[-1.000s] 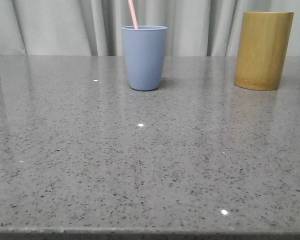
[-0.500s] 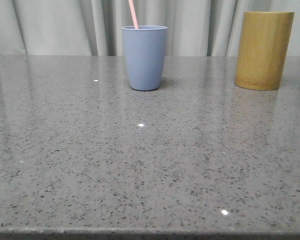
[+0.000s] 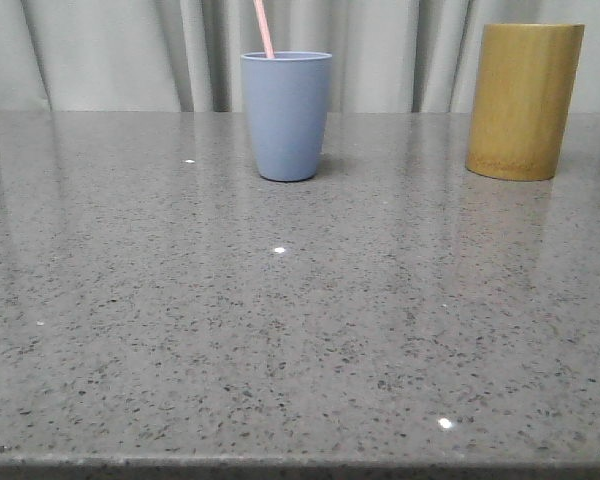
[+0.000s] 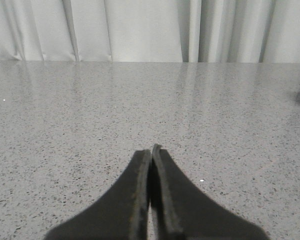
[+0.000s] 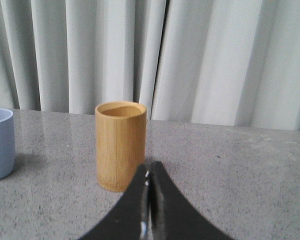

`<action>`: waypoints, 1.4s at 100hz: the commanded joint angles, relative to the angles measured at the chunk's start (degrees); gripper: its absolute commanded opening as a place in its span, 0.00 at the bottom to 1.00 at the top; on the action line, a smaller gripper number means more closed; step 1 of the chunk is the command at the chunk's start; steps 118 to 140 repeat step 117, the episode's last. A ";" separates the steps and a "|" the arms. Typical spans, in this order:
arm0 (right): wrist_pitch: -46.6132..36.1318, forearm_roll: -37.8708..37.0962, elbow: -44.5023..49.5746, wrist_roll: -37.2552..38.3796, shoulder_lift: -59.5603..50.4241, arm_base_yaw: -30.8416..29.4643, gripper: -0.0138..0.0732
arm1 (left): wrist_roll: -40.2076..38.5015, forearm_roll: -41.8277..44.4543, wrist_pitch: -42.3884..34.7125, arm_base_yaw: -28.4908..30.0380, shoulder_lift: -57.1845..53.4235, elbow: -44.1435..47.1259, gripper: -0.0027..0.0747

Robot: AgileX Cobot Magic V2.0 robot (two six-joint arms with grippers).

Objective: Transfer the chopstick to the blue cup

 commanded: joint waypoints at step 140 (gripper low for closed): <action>-4.77 -0.64 14.21 2.57 -13.46 -0.27 0.08 | -0.52 -0.47 -5.12 0.39 -2.06 0.40 0.01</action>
